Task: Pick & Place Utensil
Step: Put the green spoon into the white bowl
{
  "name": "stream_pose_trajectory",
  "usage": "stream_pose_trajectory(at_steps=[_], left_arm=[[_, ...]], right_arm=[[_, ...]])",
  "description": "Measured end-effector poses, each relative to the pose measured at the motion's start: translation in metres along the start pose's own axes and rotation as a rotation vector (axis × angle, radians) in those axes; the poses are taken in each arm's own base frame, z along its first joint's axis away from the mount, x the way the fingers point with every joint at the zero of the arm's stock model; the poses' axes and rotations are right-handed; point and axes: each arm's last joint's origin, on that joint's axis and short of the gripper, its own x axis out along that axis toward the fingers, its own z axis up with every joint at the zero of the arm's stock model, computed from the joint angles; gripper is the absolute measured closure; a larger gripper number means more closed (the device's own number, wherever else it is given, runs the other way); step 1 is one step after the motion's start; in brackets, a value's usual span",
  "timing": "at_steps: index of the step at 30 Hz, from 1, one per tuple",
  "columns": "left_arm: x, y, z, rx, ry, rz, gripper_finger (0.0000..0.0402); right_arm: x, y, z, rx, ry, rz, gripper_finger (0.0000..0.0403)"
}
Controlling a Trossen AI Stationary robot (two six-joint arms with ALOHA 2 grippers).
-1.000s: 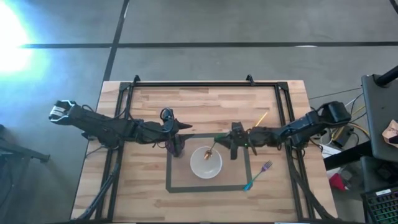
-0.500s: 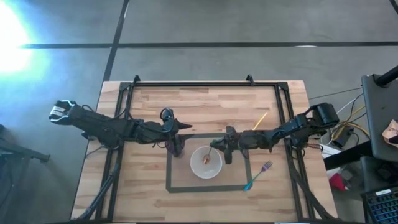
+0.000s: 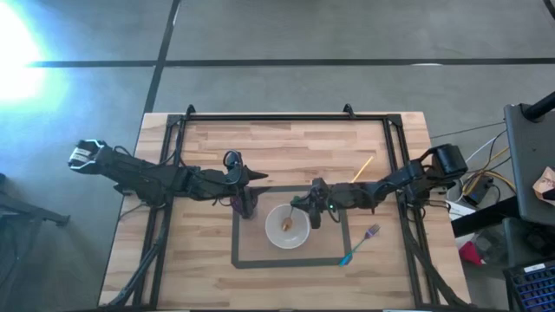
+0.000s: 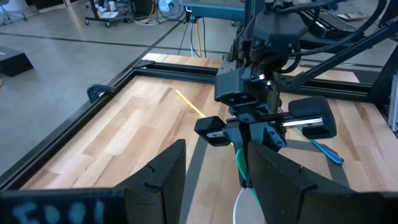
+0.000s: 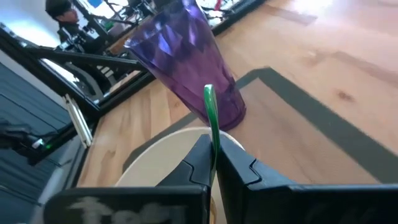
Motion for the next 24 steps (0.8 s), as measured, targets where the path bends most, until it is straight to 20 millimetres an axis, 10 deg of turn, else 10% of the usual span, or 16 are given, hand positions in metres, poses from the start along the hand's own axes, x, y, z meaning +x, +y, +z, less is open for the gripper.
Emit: stream_pose_trajectory(at_steps=[24], left_arm=[[-0.0001,0.0002,0.0001,-0.017,0.0,0.0,0.0234]], right_arm=[[0.0026,-0.0065,-0.0075,-0.042,0.047,-0.043,0.0394]])
